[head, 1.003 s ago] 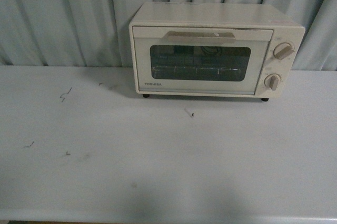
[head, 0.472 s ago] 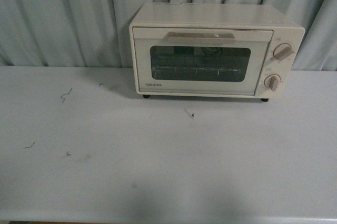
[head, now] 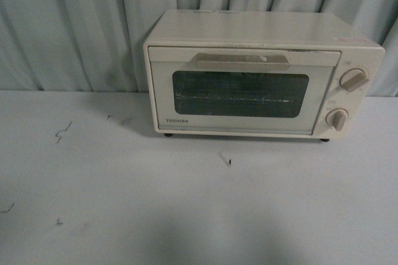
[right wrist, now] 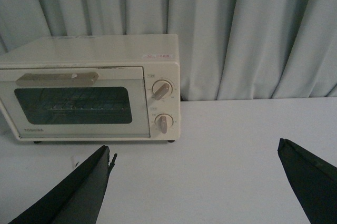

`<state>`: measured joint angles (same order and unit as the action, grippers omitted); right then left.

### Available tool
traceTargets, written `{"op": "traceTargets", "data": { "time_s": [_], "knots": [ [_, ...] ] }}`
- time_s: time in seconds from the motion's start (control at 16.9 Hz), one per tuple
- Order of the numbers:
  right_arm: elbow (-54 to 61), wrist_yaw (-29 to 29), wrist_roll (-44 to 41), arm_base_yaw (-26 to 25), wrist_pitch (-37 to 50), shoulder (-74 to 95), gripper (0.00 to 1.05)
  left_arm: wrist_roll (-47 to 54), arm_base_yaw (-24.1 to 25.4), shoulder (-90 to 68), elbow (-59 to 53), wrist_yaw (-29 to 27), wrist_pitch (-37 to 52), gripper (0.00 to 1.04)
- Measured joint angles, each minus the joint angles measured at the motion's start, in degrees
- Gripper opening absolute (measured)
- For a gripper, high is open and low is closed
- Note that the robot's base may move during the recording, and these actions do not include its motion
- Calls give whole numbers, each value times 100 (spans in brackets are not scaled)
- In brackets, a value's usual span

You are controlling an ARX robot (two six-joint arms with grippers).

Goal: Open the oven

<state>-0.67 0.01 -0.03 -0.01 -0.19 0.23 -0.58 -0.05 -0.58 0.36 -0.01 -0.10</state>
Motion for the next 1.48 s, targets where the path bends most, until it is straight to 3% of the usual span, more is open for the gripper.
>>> {"op": "traceTargets", "data": {
  "time_s": [0.47, 0.53, 0.59, 0.71, 0.77, 0.89, 1.48],
  "knots": [
    [0, -2, 0, 0, -4, 0, 98, 0, 0, 0, 0, 0, -11, 98],
    [0, 2, 0, -2, -7, 0, 98, -649, -238, -470, 437, -116, -1248, 98],
    [-2, -2, 0, 2, 0, 0, 98, -1952, -1241, -1670, 960, -693, -1716, 98],
    [0, 9, 0, -2, 0, 0, 98, -4465, -2942, -3320, 1088, -1364, -610, 98],
    [0, 0, 2, 0, -2, 0, 98, -5608, -3598, -4468, 1204, -1515, 160, 98],
    [0, 0, 0, 0, -4, 0, 98, -7112, -4227, -6336, 1604, -1488, 1355, 98],
    [0, 0, 0, 0, -4, 0, 98, -8102, -4400, -9136, 2682, -1248, 2791, 98]
  ]
}}
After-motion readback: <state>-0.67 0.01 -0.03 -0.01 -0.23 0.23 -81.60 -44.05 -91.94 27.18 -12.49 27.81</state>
